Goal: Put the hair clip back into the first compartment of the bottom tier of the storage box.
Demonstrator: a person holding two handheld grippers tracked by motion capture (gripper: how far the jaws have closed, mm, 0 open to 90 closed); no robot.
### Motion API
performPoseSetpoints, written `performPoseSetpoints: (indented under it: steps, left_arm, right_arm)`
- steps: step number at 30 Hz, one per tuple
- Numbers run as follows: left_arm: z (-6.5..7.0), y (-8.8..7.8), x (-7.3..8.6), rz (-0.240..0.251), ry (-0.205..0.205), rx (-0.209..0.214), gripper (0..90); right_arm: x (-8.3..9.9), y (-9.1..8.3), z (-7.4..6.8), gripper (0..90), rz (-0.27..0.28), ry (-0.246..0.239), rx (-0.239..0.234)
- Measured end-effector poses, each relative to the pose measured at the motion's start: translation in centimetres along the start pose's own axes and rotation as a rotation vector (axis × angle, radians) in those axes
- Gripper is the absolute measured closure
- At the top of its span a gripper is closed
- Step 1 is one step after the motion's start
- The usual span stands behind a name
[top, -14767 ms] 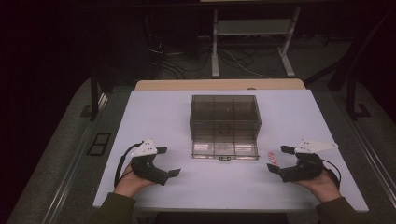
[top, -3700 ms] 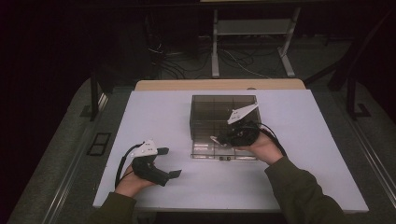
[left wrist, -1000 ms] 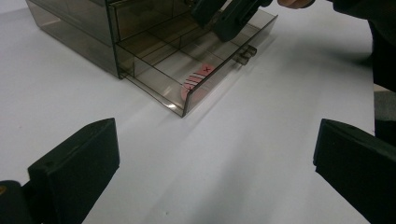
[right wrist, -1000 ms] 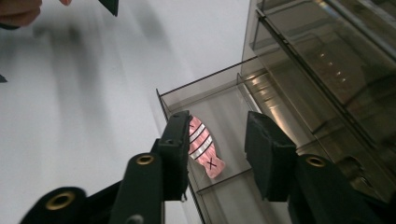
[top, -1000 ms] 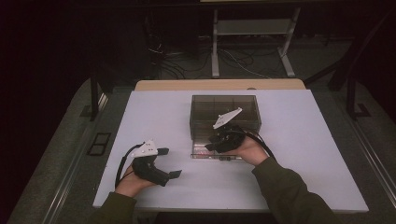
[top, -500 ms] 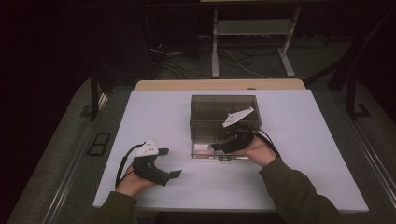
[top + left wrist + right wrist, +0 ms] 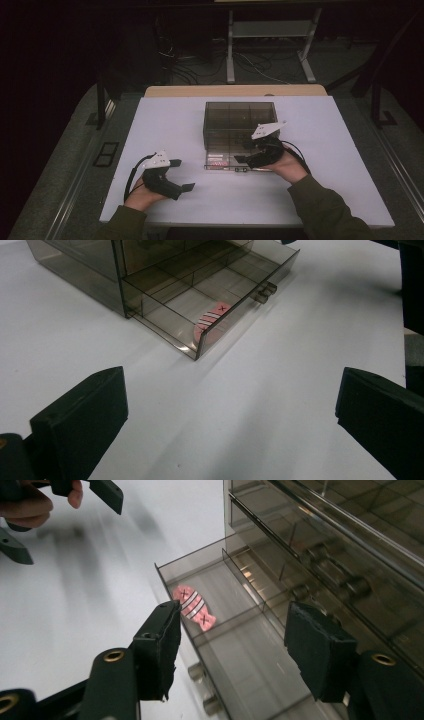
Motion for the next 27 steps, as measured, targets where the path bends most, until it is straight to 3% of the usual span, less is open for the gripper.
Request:
performPoseSetpoints:
  steps: [27]
  left_arm:
    - [0.0,0.3,0.2,-0.015,0.003,-0.006,0.0]
  right_arm:
    - [3.6,-5.1,1.8,20.0,0.148,0.112,0.097]
Point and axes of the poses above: each handheld gripper's, and its own axes: y roughly forward along the jaws, x roughly out of its underside, z roughly to its right, the point moved 8 cm from there along y, roughly forward along the jaws, and after that the axes turned 2 degrees about x, right-handed, at the moved point
